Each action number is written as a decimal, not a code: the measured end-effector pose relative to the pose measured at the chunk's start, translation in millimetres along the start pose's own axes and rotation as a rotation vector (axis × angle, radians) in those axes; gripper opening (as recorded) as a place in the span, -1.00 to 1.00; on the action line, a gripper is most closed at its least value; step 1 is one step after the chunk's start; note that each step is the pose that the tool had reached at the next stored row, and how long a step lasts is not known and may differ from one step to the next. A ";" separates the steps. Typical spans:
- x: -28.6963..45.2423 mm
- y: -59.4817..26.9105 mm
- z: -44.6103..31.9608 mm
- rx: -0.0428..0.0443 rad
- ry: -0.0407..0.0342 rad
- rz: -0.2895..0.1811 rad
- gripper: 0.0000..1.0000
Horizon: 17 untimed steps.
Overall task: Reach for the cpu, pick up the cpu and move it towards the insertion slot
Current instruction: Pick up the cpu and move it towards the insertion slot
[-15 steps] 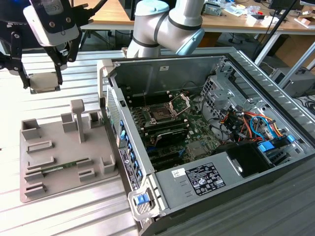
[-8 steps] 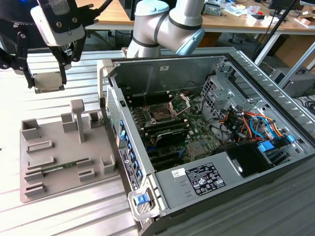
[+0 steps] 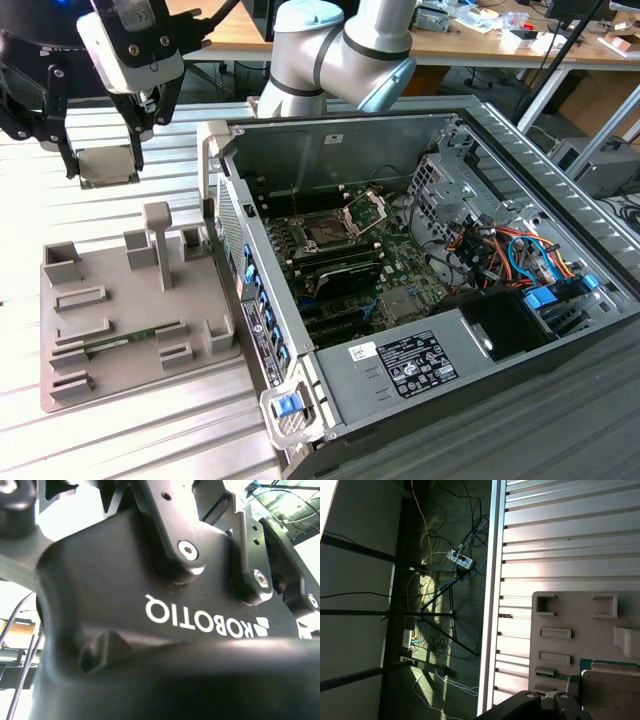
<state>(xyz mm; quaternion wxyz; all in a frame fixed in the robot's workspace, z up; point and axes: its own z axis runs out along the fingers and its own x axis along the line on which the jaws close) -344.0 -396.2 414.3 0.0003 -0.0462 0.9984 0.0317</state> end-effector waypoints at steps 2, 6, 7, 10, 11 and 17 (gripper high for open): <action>-1.7 -0.2 0.0 0.0000 0.0000 0.000 0.08; -4.1 -0.4 -0.1 0.0001 0.0001 0.000 0.08; -4.9 -0.5 0.0 0.0001 0.0001 0.000 0.08; -6.9 -0.6 0.0 0.0000 0.0000 0.000 0.08; -7.9 -0.7 -0.1 0.0001 0.0001 0.000 0.08; -12.5 -1.2 -0.1 0.0001 0.0001 0.000 0.08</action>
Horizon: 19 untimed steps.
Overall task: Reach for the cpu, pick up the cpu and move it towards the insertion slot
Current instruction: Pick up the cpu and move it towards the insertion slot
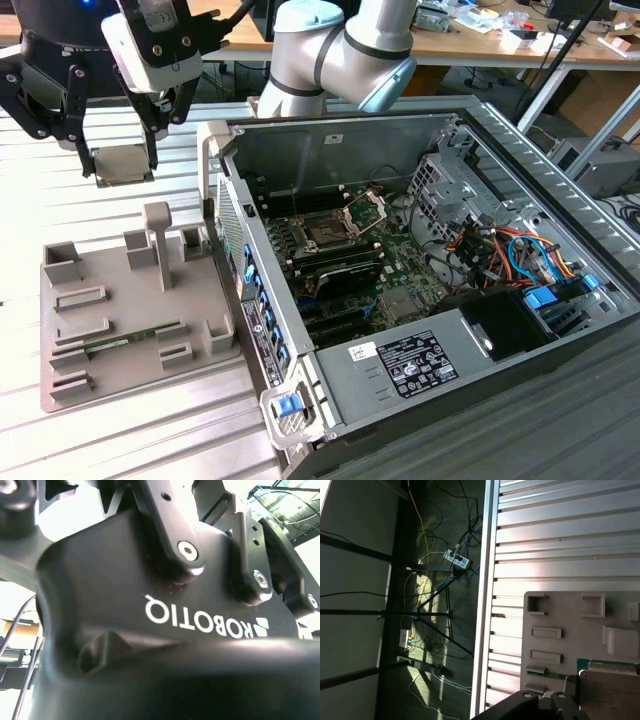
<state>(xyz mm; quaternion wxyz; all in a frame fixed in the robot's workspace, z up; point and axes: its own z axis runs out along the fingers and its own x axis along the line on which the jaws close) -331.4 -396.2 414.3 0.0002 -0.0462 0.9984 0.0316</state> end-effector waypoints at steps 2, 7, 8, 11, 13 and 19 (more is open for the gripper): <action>-1.5 -0.1 0.0 0.0000 0.0000 0.000 0.08; -18.8 -1.8 0.0 -0.0001 0.0000 0.000 0.08; -19.7 -1.8 0.0 0.0000 0.0000 0.000 0.08; -22.4 -2.1 0.0 0.0000 0.0000 0.000 0.08; -23.6 -2.2 0.0 -0.0001 0.0000 0.000 0.08; -27.9 -2.6 0.0 -0.0001 0.0000 0.000 0.08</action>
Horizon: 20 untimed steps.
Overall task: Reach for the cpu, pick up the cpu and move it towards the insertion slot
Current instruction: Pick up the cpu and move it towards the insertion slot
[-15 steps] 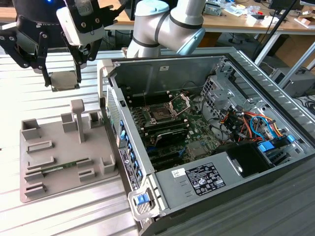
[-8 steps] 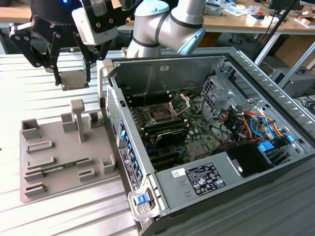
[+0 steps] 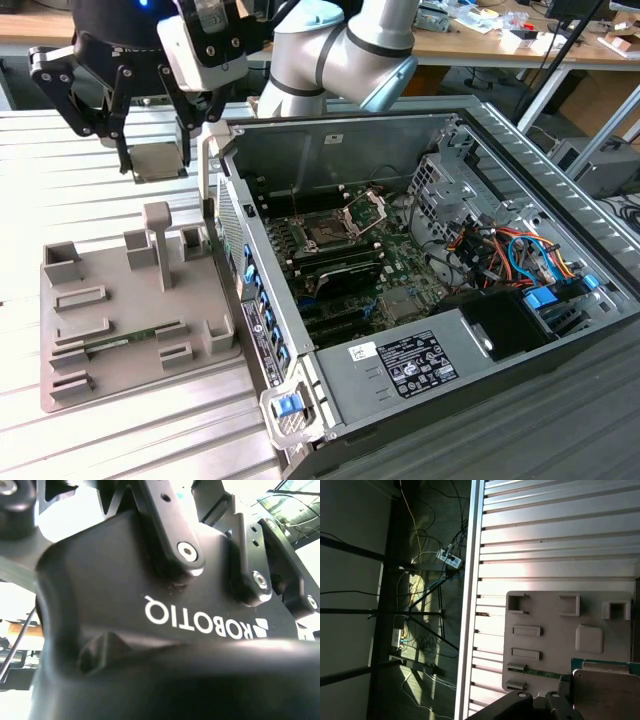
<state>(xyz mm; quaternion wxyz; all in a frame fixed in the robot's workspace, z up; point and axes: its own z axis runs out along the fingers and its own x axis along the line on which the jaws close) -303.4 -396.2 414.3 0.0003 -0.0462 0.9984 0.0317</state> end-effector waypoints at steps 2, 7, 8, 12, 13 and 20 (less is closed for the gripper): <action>-1.6 -0.2 0.0 0.0001 0.0000 0.000 0.08; -5.8 -0.5 0.0 0.0000 0.0000 0.000 0.08; -6.7 -0.6 0.0 0.0000 0.0000 0.000 0.08; -10.4 -1.0 0.0 0.0000 0.0000 0.000 0.08; -11.0 -1.0 -0.1 0.0000 0.0001 0.000 0.08; -15.1 -1.4 0.0 0.0000 0.0000 0.000 0.08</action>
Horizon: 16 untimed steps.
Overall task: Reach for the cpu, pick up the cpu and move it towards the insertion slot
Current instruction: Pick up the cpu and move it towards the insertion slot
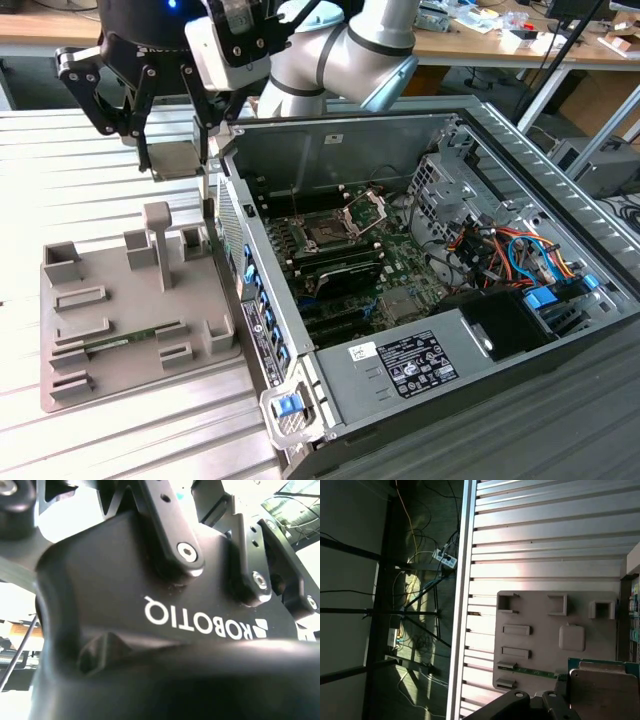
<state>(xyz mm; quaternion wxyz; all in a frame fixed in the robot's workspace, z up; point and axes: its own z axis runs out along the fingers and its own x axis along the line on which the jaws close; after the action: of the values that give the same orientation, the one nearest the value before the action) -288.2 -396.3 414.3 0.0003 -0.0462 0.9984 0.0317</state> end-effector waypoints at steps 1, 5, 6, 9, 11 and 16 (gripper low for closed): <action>-0.8 -0.1 0.0 -0.0001 0.0001 0.000 0.08; -3.3 -0.3 0.0 0.0000 0.0001 0.000 0.08; -4.1 -0.4 0.0 0.0000 0.0000 0.000 0.08; -6.4 -0.6 0.0 0.0000 0.0000 0.000 0.08; -7.5 -0.7 0.0 0.0000 0.0000 0.000 0.08; -11.5 -1.0 -0.1 0.0001 0.0001 0.000 0.08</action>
<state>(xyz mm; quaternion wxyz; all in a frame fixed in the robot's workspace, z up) -276.6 -396.2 414.3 0.0002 -0.0462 0.9984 0.0316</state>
